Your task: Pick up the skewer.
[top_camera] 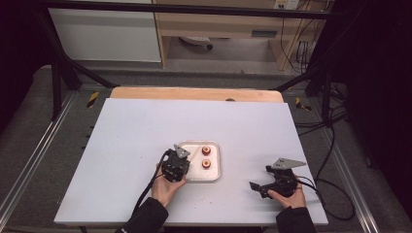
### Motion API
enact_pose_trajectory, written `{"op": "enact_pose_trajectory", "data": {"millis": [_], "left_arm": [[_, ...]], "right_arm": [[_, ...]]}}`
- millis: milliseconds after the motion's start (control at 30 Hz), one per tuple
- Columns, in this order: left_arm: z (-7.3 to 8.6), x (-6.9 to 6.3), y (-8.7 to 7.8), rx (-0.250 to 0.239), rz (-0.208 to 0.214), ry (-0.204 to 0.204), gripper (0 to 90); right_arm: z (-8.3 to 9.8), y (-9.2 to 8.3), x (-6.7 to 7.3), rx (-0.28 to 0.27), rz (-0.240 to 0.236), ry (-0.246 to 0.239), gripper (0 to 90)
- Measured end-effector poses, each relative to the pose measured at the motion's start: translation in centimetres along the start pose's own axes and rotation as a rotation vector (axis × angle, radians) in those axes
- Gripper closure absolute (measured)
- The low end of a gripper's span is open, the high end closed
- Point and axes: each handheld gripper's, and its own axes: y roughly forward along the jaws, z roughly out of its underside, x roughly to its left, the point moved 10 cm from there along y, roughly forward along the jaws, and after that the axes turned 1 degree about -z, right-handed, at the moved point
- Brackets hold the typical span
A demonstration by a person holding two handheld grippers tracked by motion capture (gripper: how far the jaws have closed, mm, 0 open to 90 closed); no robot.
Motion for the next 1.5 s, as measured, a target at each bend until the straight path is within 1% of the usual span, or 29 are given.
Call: {"op": "enact_pose_trajectory", "data": {"millis": [100, 200, 233, 300, 433, 533, 600, 633, 667, 700, 733, 767, 800, 833, 867, 900, 933, 967, 1033, 1100, 1133, 1200, 1233, 1267, 1300, 1333, 1367, 1400, 1500], "left_arm": [[-0.1, 0.1, -0.2, -0.009, 0.005, -0.005, 88.6], [-0.4, 0.3, -1.0, -0.034, 0.028, -0.011, 88.6], [-0.4, 0.4, -1.2, -0.038, 0.034, -0.006, 88.6], [-0.4, 0.5, -1.7, -0.041, 0.054, 0.002, 88.6], [-0.6, 0.6, -2.5, -0.05, 0.086, 0.033, 88.7], [-0.5, 0.6, -3.1, -0.049, 0.119, 0.062, 88.6], [-0.4, 0.6, -3.4, -0.05, 0.132, 0.081, 88.6], [-0.4, 0.6, -3.4, -0.05, 0.132, 0.081, 88.6], [-0.3, 0.7, -3.7, -0.048, 0.147, 0.103, 88.6], [-0.3, 0.7, -3.9, -0.044, 0.154, 0.114, 88.6], [-0.3, 0.6, -4.0, -0.046, 0.163, 0.124, 88.6], [-0.3, 0.6, -4.0, -0.046, 0.163, 0.124, 88.6], [-0.2, 0.6, -4.2, -0.042, 0.17, 0.135, 88.6], [-0.2, 0.5, -4.5, -0.039, 0.178, 0.157, 88.6], [-0.2, 0.4, -4.6, -0.037, 0.185, 0.168, 88.6], [-0.3, 0.3, -4.7, -0.039, 0.189, 0.177, 88.6], [-0.3, 0.3, -4.7, -0.039, 0.189, 0.177, 88.6], [-0.3, 0.1, -4.9, -0.036, 0.202, 0.195, 88.6], [-0.3, -0.1, -5.0, -0.03, 0.208, 0.212, 88.6], [-0.3, -0.2, -5.0, -0.026, 0.214, 0.218, 88.6], [-0.3, -0.5, -5.1, -0.023, 0.223, 0.229, 88.6], [-0.3, -0.6, -5.1, -0.02, 0.227, 0.234, 88.6], [-0.4, -0.8, -5.1, -0.015, 0.233, 0.241, 88.6], [-0.4, -1.1, -5.1, -0.013, 0.239, 0.247, 88.6], [-0.4, -1.2, -5.1, -0.006, 0.241, 0.257, 88.6], [-0.5, -1.7, -5.0, -0.002, 0.25, 0.262, 88.6], [-0.5, -1.7, -5.0, -0.002, 0.25, 0.262, 88.6], [-0.6, -2.1, -4.9, 0.007, 0.257, 0.282, 88.6], [-0.8, -3.0, -4.8, 0.014, 0.269, 0.306, 88.6]], "right_arm": [[0.0, 0.0, 0.0, 0.0, 0.001, -0.001, 1.4], [0.0, 0.0, 0.0, -0.002, 0.003, -0.004, 1.4], [-0.1, 0.0, 0.1, -0.001, 0.002, -0.001, 1.4], [-0.2, 0.0, 0.1, -0.005, 0.004, -0.016, 1.1], [-0.4, 0.0, 0.4, 0.005, 0.007, -0.029, 0.6], [-0.7, 0.0, 0.6, 0.002, 0.016, -0.054, 0.6], [-1.0, 0.1, 0.8, 0.004, 0.025, -0.065, 0.6], [-1.1, 0.2, 1.0, 0.007, 0.029, -0.077, 0.6], [-1.2, 0.2, 1.1, 0.014, 0.032, -0.089, 0.6], [-1.3, 0.3, 1.3, 0.018, 0.032, -0.099, 0.6], [-1.4, 0.4, 1.5, 0.022, 0.038, -0.113, 0.6], [-1.5, 0.4, 1.6, 0.03, 0.045, -0.131, 0.7], [-1.5, 0.4, 1.6, 0.03, 0.045, -0.131, 0.7], [-1.8, 0.6, 2.0, 0.043, 0.052, -0.161, 1.1], [-1.9, 0.7, 2.2, 0.047, 0.055, -0.175, 1.2], [-2.0, 0.8, 2.4, 0.052, 0.056, -0.188, 1.3], [-2.2, 0.9, 2.6, 0.054, 0.059, -0.207, 1.6], [-2.3, 0.9, 2.8, 0.057, 0.06, -0.218, 1.7], [-2.6, 1.0, 3.2, 0.063, 0.067, -0.24, 1.9], [-3.0, 1.1, 3.6, 0.06, 0.067, -0.262, 2.4], [-3.2, 1.2, 3.8, 0.06, 0.07, -0.278, 2.7], [-3.5, 1.2, 4.3, 0.063, 0.075, -0.308, 3.6], [-3.5, 1.2, 4.3, 0.063, 0.075, -0.308, 3.6], [-3.7, 1.3, 4.7, 0.074, 0.083, -0.345, 4.3], [-3.8, 1.4, 4.8, 0.077, 0.084, -0.358, 4.7], [-3.9, 1.4, 5.0, 0.079, 0.088, -0.376, 5.6], [-4.1, 1.4, 5.2, 0.076, 0.089, -0.392, 6.3], [-4.1, 1.4, 5.3, 0.078, 0.093, -0.407, 6.8], [-4.4, 1.5, 5.7, 0.084, 0.104, -0.454, 8.1]]}}
